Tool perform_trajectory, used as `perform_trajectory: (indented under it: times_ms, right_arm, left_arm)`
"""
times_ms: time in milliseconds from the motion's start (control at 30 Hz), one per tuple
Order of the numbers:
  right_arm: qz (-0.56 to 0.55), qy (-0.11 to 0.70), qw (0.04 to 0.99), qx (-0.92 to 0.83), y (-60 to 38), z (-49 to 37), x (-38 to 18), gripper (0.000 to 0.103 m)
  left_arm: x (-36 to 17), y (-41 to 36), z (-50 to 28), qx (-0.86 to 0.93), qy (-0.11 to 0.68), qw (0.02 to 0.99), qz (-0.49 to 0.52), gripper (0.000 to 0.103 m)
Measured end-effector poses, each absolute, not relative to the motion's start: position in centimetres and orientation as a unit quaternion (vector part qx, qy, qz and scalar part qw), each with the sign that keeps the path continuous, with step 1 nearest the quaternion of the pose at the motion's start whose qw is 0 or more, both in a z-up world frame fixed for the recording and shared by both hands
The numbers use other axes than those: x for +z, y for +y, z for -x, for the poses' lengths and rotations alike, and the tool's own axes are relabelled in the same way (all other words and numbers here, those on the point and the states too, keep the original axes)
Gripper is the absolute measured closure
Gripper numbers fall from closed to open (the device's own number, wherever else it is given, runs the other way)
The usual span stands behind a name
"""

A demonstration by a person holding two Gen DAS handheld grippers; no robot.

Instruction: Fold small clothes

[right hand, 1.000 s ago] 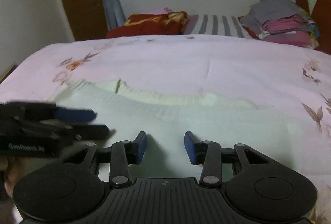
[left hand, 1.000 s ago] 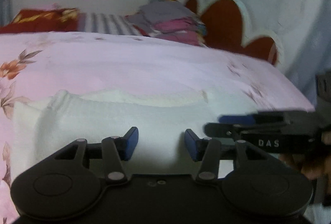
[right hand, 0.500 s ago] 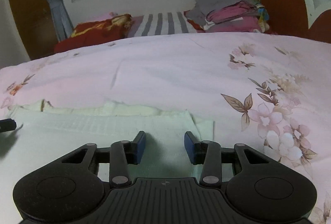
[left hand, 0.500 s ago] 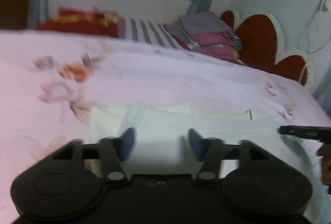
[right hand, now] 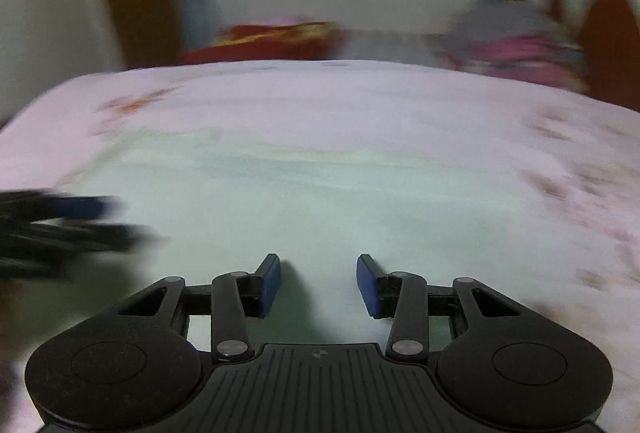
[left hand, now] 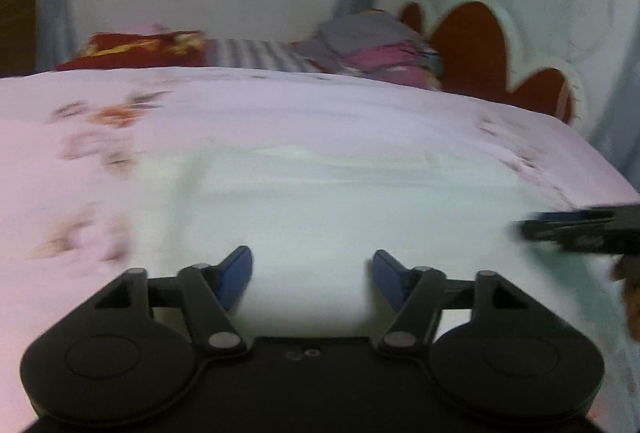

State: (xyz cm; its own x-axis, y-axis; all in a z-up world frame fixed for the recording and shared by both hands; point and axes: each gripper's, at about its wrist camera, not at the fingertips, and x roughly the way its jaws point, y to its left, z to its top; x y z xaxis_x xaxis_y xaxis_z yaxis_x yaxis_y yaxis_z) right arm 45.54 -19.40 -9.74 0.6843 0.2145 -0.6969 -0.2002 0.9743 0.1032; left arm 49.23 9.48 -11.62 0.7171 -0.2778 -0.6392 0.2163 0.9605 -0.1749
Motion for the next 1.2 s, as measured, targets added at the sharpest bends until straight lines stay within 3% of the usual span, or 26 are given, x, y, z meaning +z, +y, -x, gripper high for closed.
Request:
perform_trajectory:
  times_ms: [100,233,433,700,867,1133,1200]
  right_arm:
    - [-0.033,0.391,0.919,0.034,-23.7,-45.6,-10.0,0.062]
    - [-0.043,0.379,0.923,0.046,-23.1,-44.5,-8.4,0.062]
    - [-0.028,0.389,0.909,0.146,-17.4,-42.5,-8.3,0.062]
    - [0.03,0.393,0.91,0.13,-17.0,-41.1,-8.6,0.062]
    - [-0.044,0.409,0.908,0.083,-23.4,-40.4,-9.4,0.062]
    - [-0.052,0.376,0.91,0.169,-17.9,-35.9,-7.6,0.062]
    - [-0.045,0.381,0.902,0.2,-15.9,-34.7,-7.9,0.079]
  left_arm:
    - [-11.1,10.4,-48.7,-0.121,0.352,0.926,0.056,0.043]
    - [-9.5,7.8,-47.0,-0.137,0.328,0.934,0.043,0.027]
    - [-11.6,2.4,-46.7,-0.164,0.359,0.919,-0.012,0.028]
    - [-11.2,4.8,-45.4,-0.127,0.364,0.922,-0.03,0.029]
    - [-11.3,8.9,-43.6,-0.091,0.369,0.925,-0.007,0.031]
    - [-10.4,4.0,-39.4,-0.137,0.359,0.923,-0.001,0.03]
    - [-10.9,2.9,-38.6,-0.145,0.363,0.92,-0.005,0.031]
